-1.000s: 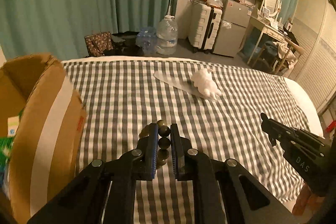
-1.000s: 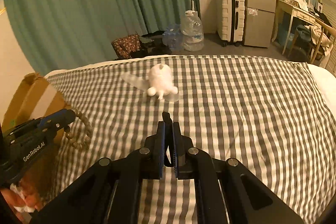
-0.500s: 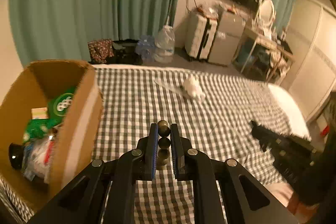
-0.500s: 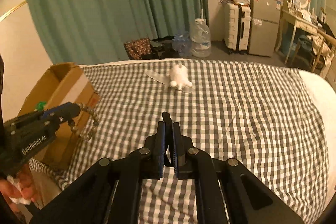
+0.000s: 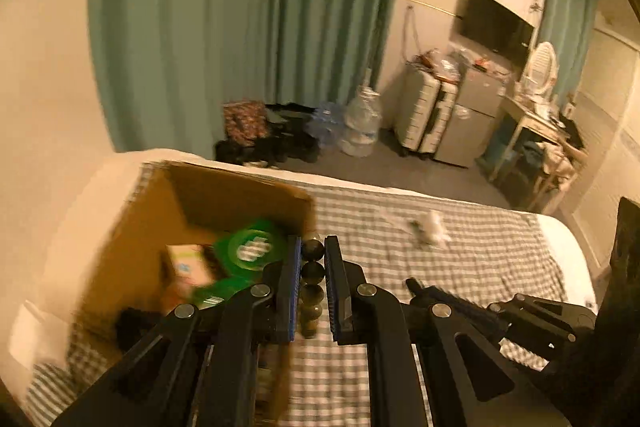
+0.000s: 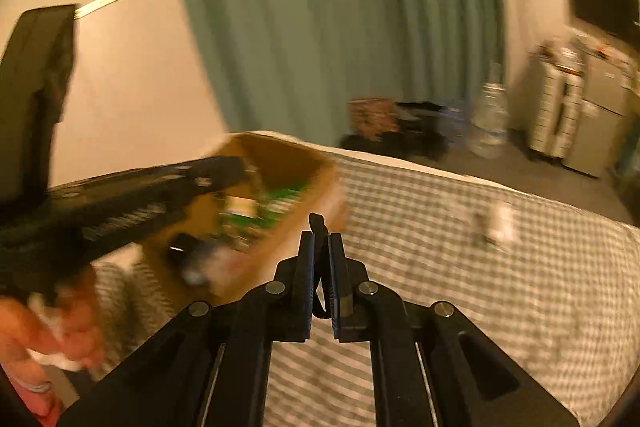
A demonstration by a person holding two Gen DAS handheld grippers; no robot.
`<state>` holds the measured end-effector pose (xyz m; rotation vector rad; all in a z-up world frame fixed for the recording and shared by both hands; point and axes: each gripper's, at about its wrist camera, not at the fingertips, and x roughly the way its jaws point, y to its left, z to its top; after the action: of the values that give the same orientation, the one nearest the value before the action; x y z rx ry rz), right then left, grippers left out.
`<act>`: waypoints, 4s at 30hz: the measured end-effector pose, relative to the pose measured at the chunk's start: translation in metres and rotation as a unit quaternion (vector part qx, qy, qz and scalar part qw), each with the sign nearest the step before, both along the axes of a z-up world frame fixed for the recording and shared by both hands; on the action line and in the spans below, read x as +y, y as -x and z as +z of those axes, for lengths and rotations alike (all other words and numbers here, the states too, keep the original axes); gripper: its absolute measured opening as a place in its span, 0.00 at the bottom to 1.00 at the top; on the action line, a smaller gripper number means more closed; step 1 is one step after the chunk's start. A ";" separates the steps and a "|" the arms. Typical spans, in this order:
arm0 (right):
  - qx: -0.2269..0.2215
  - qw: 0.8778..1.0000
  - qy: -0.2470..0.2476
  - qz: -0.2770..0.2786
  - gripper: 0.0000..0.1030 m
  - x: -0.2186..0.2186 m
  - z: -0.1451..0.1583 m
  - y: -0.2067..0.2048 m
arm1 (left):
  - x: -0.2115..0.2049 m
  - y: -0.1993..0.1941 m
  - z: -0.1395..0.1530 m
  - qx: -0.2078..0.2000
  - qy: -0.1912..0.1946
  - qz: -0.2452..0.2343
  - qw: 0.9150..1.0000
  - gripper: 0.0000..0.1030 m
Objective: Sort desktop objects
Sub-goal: 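Carry the bracelet into the cardboard box and open the left tool, then move both open tools back over the bed, then grasp the white comb with the left tool while the right tool grasps the white plush toy, then carry the comb and plush toy into the cardboard box and release them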
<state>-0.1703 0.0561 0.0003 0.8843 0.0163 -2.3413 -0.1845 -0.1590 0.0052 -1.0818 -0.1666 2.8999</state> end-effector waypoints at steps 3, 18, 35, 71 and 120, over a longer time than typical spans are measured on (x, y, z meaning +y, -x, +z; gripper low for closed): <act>-0.019 0.999 0.009 0.042 0.06 -0.039 -0.006 0.007 | -0.029 0.004 -0.004 -0.009 0.013 0.020 1.000 0.11; -0.092 0.994 0.026 0.046 0.54 -0.085 -0.048 0.048 | -0.104 0.010 -0.056 -0.070 0.041 0.105 0.991 0.75; -0.018 0.989 -0.024 -0.144 0.59 0.084 -0.035 0.058 | 0.053 0.023 -0.071 -0.074 0.016 0.024 0.997 0.98; -0.096 0.967 -0.029 -0.235 0.50 0.206 -0.175 0.219 | 0.220 0.212 -0.210 -0.111 0.082 0.009 0.990 1.00; 0.052 0.992 -0.004 -0.113 0.50 0.056 0.036 -0.013 | 0.064 0.024 0.033 0.033 0.001 -0.015 0.999 0.03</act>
<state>-0.1578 0.1120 0.0361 0.8020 -0.0324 -2.5974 -0.2086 -0.0954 0.0380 -0.9776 -0.1435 2.9049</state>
